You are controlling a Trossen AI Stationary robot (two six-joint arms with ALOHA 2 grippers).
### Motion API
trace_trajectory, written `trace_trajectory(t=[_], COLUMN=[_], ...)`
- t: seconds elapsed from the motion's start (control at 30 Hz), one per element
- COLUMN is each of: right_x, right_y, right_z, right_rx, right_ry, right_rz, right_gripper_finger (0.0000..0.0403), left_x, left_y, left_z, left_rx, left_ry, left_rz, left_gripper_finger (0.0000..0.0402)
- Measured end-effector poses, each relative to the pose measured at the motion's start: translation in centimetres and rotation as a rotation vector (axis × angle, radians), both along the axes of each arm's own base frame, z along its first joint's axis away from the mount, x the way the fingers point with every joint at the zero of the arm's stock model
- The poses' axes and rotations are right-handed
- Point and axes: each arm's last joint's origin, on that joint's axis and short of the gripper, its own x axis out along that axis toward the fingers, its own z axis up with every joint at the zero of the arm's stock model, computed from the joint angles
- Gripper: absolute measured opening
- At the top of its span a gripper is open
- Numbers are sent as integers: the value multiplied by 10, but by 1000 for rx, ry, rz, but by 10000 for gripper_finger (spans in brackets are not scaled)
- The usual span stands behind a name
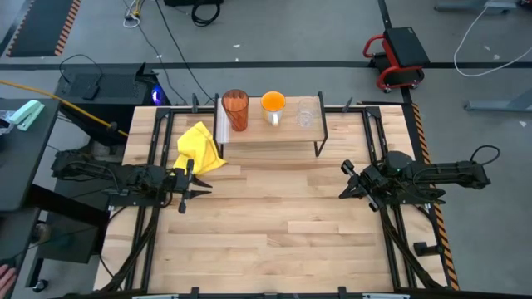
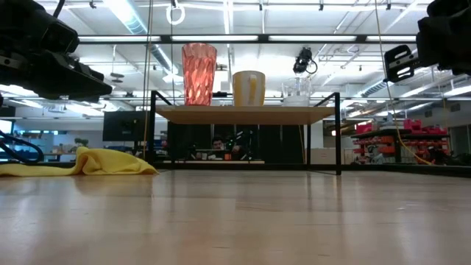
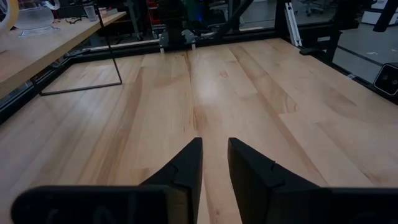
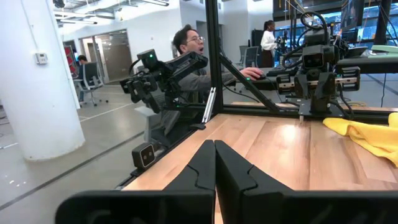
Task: Stack small to large cups/mugs on shelf
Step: Return to Home Position
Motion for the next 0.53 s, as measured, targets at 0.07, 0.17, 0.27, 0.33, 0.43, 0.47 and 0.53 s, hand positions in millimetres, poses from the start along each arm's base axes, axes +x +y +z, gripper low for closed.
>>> trace_trajectory(t=[0.07,0.17,0.27,0.33,0.43,0.47,0.53], right_x=[0,0,0,0,0,0,0], right_y=[0,0,0,0,0,0,0], right_z=[0,0,0,0,0,0,0], right_rx=[0,0,0,0,0,0,0], right_ry=[0,0,0,0,0,0,0], right_rz=[0,0,0,0,0,0,0], right_gripper_finger=[5,6,9,11,13,13,12], left_x=[0,0,0,0,0,0,0], left_y=[0,0,0,0,0,0,0], left_z=[0,0,0,0,0,0,0], left_rx=[0,0,0,0,0,0,0], left_ry=[0,0,0,0,0,0,1], left_rz=[0,0,0,0,0,0,0], left_gripper_finger=[81,78,79,82,86,87,87])
